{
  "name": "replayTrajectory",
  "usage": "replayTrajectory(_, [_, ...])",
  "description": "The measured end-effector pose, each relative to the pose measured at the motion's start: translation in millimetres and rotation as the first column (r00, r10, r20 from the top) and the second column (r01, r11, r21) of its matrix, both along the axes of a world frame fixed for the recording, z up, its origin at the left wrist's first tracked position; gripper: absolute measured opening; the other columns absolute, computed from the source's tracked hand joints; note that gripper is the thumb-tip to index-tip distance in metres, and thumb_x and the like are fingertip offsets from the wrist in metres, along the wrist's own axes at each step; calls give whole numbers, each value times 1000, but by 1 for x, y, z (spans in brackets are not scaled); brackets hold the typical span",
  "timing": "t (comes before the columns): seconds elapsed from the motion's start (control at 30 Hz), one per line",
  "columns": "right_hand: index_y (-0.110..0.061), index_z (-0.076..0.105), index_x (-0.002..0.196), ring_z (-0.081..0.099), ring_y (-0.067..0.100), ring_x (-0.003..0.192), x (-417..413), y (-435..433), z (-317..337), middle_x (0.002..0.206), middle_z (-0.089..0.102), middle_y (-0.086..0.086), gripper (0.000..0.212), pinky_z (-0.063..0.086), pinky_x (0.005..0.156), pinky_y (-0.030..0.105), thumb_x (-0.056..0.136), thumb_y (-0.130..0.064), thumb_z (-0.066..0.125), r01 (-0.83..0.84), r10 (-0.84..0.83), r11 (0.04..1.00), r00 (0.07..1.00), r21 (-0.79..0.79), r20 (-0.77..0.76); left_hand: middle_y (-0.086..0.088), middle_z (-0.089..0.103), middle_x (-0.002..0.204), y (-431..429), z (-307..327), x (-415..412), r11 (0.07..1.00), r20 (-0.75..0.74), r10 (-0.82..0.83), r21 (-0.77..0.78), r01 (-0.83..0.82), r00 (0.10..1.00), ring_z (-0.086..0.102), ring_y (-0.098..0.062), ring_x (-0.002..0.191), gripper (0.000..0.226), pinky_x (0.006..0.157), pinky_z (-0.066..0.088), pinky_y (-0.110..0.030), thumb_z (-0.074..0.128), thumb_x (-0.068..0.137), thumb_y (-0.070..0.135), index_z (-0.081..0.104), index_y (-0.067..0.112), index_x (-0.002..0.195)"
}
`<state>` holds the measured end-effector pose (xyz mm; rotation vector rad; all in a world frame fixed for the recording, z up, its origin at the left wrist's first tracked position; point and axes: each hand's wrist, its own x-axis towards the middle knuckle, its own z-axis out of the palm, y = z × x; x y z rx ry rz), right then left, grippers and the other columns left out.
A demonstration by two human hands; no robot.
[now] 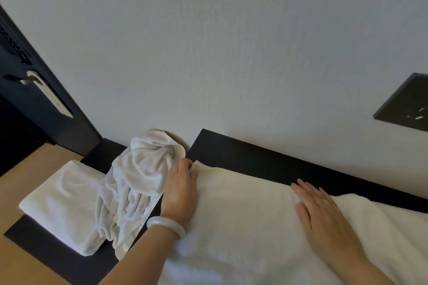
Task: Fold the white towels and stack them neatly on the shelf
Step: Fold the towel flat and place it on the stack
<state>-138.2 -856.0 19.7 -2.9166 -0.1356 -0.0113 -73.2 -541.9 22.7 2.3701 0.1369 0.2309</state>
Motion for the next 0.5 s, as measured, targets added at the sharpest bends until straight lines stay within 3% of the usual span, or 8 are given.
replayTrajectory(0.07, [-28,30,151,19,-2,141,-18,-18,2,156,27,-14,54,-1,118,17,103,-40,9,52,-55,997,997,-51,-47,10,51,100,-20,2,-5,998,-42,-66,-23,65,997,49,-8,92,5,80,36,-21,46,101,27,49,24,102])
replayTrajectory(0.17, [-14,56,136,56,21,126,-38,-40,4,140,56,6,61,23,112,31,105,-43,13,152,-162,984,981,-93,-105,12,50,94,-44,6,-1,984,-106,-164,-88,155,981,50,-7,86,5,71,37,-17,47,100,29,47,26,96])
replayTrajectory(0.2, [-13,57,135,57,25,125,-39,-40,6,139,57,9,59,30,111,37,104,-43,16,189,-203,972,975,-139,-92,10,51,93,-50,9,3,980,-144,-185,-101,172,972,50,-7,84,6,68,37,-17,48,100,29,47,26,95])
replayTrajectory(0.27, [-22,39,148,37,21,143,-36,-25,14,155,38,4,48,25,117,47,103,-36,32,253,-287,934,952,-253,-105,7,53,95,-53,17,10,974,-248,-208,-141,178,946,52,-8,81,6,65,37,-15,50,99,32,48,26,97])
replayTrajectory(0.3, [-23,36,149,30,20,146,-33,-13,17,158,33,1,50,21,118,48,100,-29,47,307,-333,928,937,-209,-105,5,54,97,-50,21,12,969,-299,-227,-160,186,927,53,-8,81,8,65,38,-16,51,99,34,49,26,99])
replayTrajectory(0.37, [-14,58,134,43,26,138,-27,12,22,148,48,5,53,33,112,51,84,-6,71,266,-266,964,964,-25,-19,4,57,100,-42,27,9,956,-374,-275,-200,213,885,56,-9,84,11,69,42,-18,51,98,37,52,27,102])
replayTrajectory(0.4, [-11,62,128,47,27,135,-22,25,22,143,52,4,49,37,110,48,81,-1,73,190,-193,978,981,83,34,5,58,99,-37,29,5,949,-397,-294,-231,215,870,57,-9,84,12,71,43,-20,52,98,38,54,27,102])
replayTrajectory(0.5, [-18,54,135,38,9,134,7,72,31,140,46,-11,47,31,112,31,91,-7,65,-66,43,939,996,337,75,3,61,92,-32,33,-8,929,-382,-319,-308,205,868,59,-14,81,13,67,47,-23,54,97,37,60,26,99])
